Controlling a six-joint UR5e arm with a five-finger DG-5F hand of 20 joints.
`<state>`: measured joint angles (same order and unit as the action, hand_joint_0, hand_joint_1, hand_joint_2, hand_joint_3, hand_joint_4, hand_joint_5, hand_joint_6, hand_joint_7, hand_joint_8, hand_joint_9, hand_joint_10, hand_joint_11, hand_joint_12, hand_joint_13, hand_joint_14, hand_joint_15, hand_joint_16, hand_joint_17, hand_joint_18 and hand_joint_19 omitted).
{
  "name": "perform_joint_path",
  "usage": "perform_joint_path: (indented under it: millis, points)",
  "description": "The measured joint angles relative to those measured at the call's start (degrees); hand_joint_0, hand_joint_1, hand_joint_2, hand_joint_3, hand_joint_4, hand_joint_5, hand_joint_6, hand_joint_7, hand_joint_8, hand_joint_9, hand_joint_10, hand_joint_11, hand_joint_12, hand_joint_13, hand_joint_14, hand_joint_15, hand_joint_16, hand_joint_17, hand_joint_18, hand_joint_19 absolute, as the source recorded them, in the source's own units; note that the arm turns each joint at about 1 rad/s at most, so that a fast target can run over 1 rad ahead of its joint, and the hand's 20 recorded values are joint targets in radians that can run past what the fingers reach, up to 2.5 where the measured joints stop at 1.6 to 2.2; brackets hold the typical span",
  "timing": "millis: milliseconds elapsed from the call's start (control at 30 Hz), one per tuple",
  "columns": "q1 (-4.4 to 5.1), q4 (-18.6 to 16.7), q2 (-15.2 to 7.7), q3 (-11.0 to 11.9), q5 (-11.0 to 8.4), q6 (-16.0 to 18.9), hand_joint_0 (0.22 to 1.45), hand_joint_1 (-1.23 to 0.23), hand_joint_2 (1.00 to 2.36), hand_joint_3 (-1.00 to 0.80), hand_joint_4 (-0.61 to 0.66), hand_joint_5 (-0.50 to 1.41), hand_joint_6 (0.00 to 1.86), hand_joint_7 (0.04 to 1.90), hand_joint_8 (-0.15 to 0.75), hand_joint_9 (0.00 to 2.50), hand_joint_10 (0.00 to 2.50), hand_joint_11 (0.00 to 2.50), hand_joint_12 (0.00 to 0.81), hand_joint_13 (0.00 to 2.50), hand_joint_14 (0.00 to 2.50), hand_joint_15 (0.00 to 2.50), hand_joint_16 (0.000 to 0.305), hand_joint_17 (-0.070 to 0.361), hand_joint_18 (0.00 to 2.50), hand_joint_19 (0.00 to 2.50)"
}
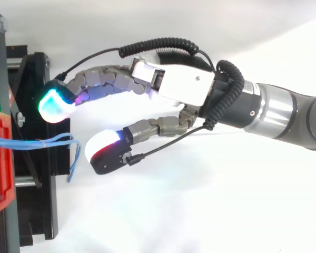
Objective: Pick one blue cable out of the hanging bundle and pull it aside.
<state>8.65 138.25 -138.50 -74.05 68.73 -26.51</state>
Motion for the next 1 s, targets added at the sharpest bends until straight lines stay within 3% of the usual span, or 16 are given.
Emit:
perform_joint_path:
  millis: [267, 667, 1000]
  points:
    - [-0.04, 1.6, -1.8, 1.7, 0.41, 3.7, 0.52, -0.56, 1.0, -0.5, 0.27, -0.16, 0.5, 0.74, 0.269, 0.64, 0.0, 0.14, 0.312, 0.57, 0.01, 0.25, 0.039, 0.089, 0.38, 0.25]
    - [0.17, 0.5, -1.8, 3.4, 2.22, 4.7, 0.53, -0.55, 1.0, -0.5, 0.28, -0.14, 0.5, 0.81, 0.269, 0.67, 0.01, 0.18, 0.305, 0.59, 0.01, 0.26, 0.04, 0.089, 0.42, 0.28]
    - [0.69, 0.7, -1.8, 3.4, 3.75, 11.3, 0.55, -0.56, 1.0, -0.49, 0.29, -0.13, 0.5, 0.97, 0.273, 0.72, 0.01, 0.24, 0.3, 0.64, 0.01, 0.31, 0.041, 0.092, 0.46, 0.31]
